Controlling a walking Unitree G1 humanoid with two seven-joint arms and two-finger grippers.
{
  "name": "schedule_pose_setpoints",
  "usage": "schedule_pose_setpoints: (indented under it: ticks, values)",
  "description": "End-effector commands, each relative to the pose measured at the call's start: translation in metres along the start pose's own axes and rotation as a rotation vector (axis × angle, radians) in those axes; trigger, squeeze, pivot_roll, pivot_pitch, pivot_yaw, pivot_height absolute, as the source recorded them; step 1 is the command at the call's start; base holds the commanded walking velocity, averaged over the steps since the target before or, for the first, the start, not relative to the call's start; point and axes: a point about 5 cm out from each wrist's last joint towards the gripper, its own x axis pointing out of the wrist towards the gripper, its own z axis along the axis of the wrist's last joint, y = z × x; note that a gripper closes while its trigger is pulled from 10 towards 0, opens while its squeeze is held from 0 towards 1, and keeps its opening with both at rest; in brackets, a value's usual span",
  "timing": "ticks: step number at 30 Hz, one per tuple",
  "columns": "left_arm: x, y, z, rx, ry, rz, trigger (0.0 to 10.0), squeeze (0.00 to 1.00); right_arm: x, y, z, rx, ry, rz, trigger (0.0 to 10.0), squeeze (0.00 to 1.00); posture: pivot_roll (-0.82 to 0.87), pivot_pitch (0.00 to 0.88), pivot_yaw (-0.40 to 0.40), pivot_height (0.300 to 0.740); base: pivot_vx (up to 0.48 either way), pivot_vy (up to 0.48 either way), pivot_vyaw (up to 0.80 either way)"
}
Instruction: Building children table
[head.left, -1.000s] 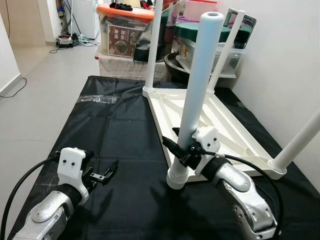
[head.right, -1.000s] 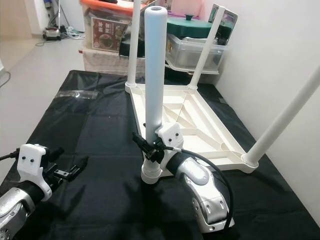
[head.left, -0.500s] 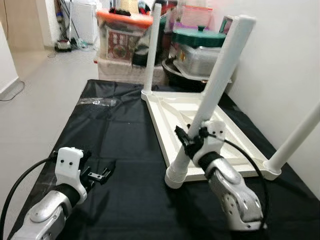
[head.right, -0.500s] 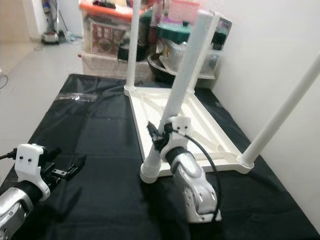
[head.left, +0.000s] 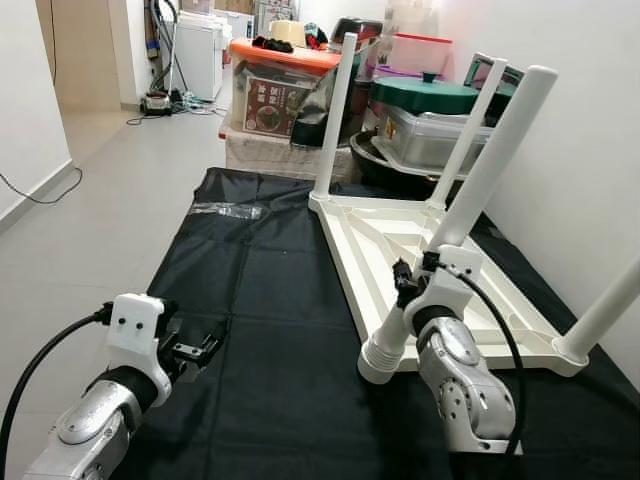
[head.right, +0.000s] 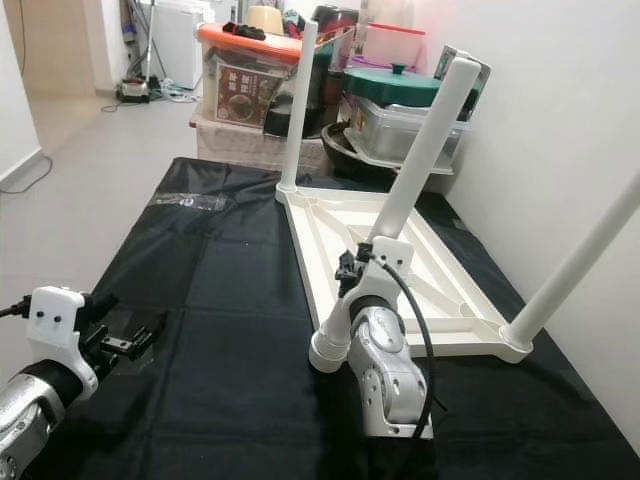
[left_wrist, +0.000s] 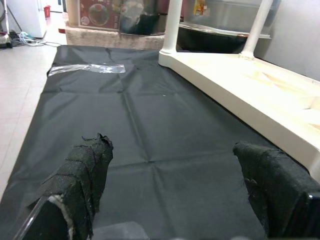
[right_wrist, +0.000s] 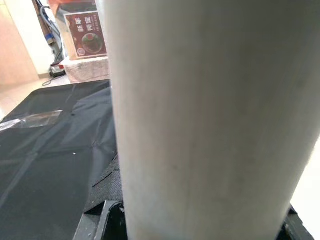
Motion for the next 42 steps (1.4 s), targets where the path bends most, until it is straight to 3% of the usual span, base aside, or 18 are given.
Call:
schedule_pose_setpoints:
  ticks: [1,2,5,7,11,14,17,18,23,26,34,42]
  values:
    - [0.004,-0.001,-0.003,-0.008,0.020,-0.006,10.0,0.00,0.001,0.008,-0.006,0.039,0.049,0.121,10.0,0.00,0.10,0.000,-0.138,0.740,0.000,0.000,0.00]
    - [0.005,-0.001,-0.003,-0.008,0.019,-0.008,10.0,0.00,0.000,0.017,0.001,0.044,0.020,0.231,10.0,0.00,0.10,0.000,-0.136,0.740,0.000,0.000,0.00]
    - [0.006,-0.001,-0.003,-0.008,0.020,-0.009,10.0,0.00,-0.002,0.022,0.007,0.037,-0.012,0.310,10.0,0.00,0.10,0.000,-0.136,0.740,0.000,0.000,0.00]
    - [0.007,-0.001,-0.003,-0.008,0.021,-0.014,10.0,0.00,-0.005,0.025,0.014,-0.002,-0.039,0.448,10.0,0.00,0.09,0.000,-0.135,0.740,0.000,0.000,0.00]
    - [0.007,-0.001,-0.004,-0.007,0.022,-0.016,10.0,0.00,-0.005,0.024,0.014,-0.016,-0.030,0.494,10.0,0.00,0.09,0.000,-0.135,0.740,0.000,0.000,0.00]
    - [0.006,0.000,-0.006,-0.007,0.028,-0.016,10.0,0.00,-0.010,0.013,0.002,-0.076,-0.004,0.640,10.0,0.00,0.11,0.000,-0.160,0.740,0.000,0.000,0.00]
    - [0.005,0.000,-0.007,-0.007,0.031,-0.016,10.0,0.00,-0.014,0.013,-0.001,-0.073,0.003,0.692,10.0,0.00,0.11,0.000,-0.166,0.740,0.000,0.000,0.00]
    - [0.003,-0.001,-0.009,-0.008,0.038,-0.020,10.0,0.00,-0.023,0.017,-0.007,-0.067,0.012,0.795,10.0,0.00,0.12,0.000,-0.175,0.740,0.000,0.000,0.00]
    - [0.001,0.000,-0.010,-0.007,0.044,-0.022,10.0,0.00,-0.032,0.021,-0.013,-0.081,0.024,0.904,10.0,0.00,0.13,0.000,-0.178,0.740,0.000,0.000,0.00]
    - [-0.001,0.003,-0.008,-0.005,0.045,-0.027,10.0,0.00,-0.045,0.035,-0.015,-0.142,0.000,1.102,10.0,0.00,0.15,0.000,-0.176,0.740,0.000,0.000,0.00]
    - [0.000,0.002,-0.007,-0.008,0.048,-0.051,10.0,0.00,-0.052,0.043,-0.017,-0.195,-0.001,1.286,10.0,0.00,0.15,0.000,-0.176,0.740,0.000,0.000,0.00]
    - [0.001,0.001,-0.008,-0.009,0.049,-0.057,10.0,0.00,-0.051,0.045,-0.016,-0.219,-0.019,1.303,10.0,0.00,0.15,0.000,-0.172,0.740,0.000,0.000,0.00]
